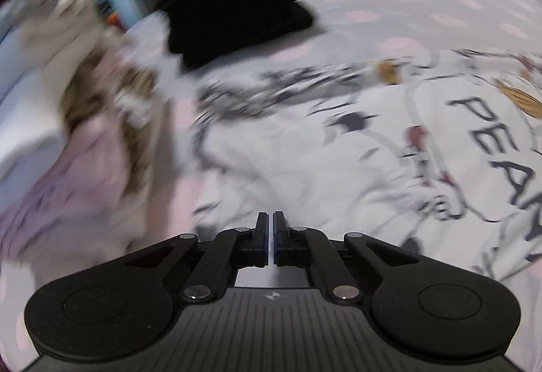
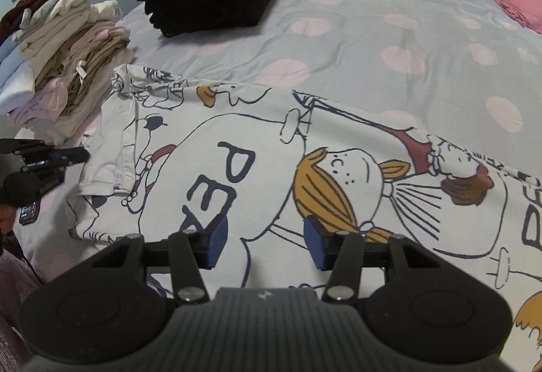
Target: Fold clothes
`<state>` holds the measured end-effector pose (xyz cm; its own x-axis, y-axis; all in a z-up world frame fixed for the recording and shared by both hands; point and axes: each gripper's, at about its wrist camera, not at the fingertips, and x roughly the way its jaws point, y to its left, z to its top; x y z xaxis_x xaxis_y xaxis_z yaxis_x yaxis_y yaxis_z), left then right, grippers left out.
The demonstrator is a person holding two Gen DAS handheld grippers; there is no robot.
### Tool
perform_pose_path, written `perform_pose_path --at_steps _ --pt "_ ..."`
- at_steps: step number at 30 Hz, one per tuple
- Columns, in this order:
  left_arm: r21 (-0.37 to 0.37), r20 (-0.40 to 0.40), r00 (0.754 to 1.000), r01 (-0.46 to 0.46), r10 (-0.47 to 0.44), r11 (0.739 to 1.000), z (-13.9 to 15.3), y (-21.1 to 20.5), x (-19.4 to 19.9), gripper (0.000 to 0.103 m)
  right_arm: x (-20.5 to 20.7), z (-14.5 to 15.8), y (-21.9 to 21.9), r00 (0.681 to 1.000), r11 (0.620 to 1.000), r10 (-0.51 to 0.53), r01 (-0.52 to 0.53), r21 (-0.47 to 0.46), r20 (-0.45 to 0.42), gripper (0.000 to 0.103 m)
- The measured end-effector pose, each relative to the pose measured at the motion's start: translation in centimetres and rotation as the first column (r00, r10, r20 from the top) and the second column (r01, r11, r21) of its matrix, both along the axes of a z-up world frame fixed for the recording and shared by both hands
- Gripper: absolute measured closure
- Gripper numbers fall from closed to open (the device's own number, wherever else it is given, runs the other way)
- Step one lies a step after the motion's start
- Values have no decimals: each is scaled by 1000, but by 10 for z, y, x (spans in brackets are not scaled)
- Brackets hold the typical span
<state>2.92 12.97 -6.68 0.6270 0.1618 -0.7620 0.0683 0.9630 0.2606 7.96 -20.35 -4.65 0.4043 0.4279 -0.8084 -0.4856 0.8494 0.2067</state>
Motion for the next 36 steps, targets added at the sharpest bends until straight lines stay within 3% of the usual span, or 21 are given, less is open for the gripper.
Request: perform_pose_path --at_steps 4,5,6,8,12,17,21,25,31,36 --pt "-118 4 992 -122 124 985 3 26 2 97 -1 -3 3 1000 1000 12 -12 -8 -8 49" --pt "-164 -2 988 -150 152 975 3 32 4 86 -1 -3 4 1000 1000 13 -13 -10 -7 49" --pt "-214 -7 984 -178 181 960 3 38 6 68 -1 -4 3 1000 1000 13 -13 -12 -7 49" --pt "-299 1 973 -218 229 929 5 47 8 49 -1 -4 3 1000 1000 9 -9 -14 -7 49" --pt "-392 -19 953 -284 302 875 1 58 18 44 1 -5 2 1000 1000 -4 4 -17 -9 47" --pt "-478 -83 913 -387 398 788 -16 75 31 38 4 -7 2 1000 1000 -8 8 -23 -17 45" --pt "-495 -96 895 -423 436 759 -23 80 40 28 6 -10 5 1000 1000 0 0 -19 -27 45" --pt "-453 -57 898 -413 437 790 -23 71 51 30 8 -14 7 999 1000 8 -9 -18 -40 45" --pt "-467 -9 916 -358 401 809 -20 59 68 51 9 -15 7 998 1000 14 -14 -6 -55 45" --pt "-463 21 941 -291 338 838 -19 48 77 91 9 -9 5 999 1000 11 -11 7 -42 45"
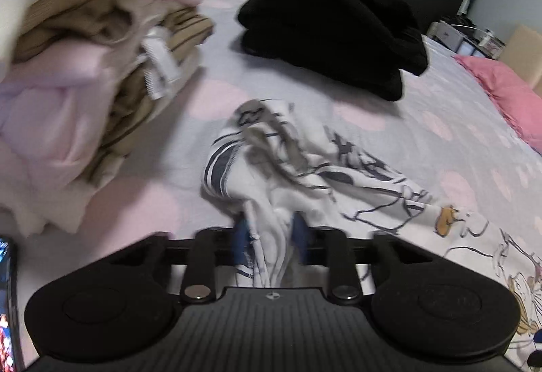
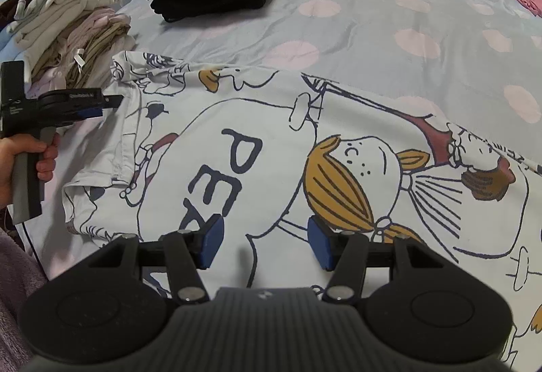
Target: Fold clothes
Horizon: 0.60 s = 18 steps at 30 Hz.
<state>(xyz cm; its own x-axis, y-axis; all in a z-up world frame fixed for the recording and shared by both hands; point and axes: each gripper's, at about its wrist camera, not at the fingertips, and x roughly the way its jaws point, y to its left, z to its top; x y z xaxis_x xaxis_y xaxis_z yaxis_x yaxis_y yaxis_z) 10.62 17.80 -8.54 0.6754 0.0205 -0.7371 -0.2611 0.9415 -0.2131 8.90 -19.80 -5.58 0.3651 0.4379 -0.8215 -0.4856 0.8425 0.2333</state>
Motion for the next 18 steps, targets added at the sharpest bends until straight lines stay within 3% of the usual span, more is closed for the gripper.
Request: perform_pose_path --at_steps 6,9,11,14,18 --pt "72 110 988 99 -107 992 30 -24 -13 94 1 8 -10 999 999 -30 30 17 18 45" --pt "161 137 968 187 -209 969 48 -49 -18 94 2 10 -15 999 999 -45 45 22 20 45" --pt "233 148 942 263 -302 936 61 -71 -25 94 2 12 -18 998 998 -55 55 27 22 45" --pt "305 157 882 384 -444 872 74 -107 -39 94 3 15 -25 997 997 -75 74 33 29 44" --pt "439 112 770 529 -628 727 72 -163 -57 94 6 18 -35 993 993 -117 115 40 35 44"
